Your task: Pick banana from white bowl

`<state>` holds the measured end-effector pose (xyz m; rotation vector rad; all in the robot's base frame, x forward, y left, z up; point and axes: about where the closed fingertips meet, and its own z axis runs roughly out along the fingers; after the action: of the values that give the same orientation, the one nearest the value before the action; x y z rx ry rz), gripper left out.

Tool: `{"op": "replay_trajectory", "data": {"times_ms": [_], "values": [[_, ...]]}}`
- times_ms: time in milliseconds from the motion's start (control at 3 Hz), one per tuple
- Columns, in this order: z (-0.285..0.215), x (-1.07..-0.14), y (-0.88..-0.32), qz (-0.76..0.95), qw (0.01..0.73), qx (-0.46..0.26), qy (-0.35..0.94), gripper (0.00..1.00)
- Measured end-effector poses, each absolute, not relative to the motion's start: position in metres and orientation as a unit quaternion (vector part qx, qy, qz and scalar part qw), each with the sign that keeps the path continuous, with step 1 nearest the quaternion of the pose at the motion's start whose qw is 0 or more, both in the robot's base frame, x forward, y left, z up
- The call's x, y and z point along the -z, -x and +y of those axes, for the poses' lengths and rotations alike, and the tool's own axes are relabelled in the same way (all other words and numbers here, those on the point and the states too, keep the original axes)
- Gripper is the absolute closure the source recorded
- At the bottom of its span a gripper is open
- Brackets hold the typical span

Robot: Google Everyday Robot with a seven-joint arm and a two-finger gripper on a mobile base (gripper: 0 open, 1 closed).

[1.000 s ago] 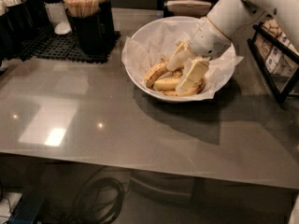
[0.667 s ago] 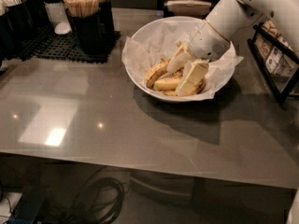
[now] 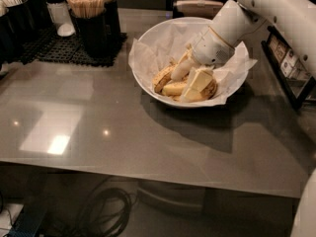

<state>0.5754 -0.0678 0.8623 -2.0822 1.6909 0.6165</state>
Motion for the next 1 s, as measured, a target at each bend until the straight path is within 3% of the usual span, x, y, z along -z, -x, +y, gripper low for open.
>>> {"op": "replay_trajectory", "data": {"times_ms": [667,1000], "values": [[-0.0666,-0.8569,-0.5746,0.604,0.193,-0.225,0.739,0.84],[-0.0687,-0.8563,-0.574,0.607,0.193,-0.226,0.737,1.0]]}}
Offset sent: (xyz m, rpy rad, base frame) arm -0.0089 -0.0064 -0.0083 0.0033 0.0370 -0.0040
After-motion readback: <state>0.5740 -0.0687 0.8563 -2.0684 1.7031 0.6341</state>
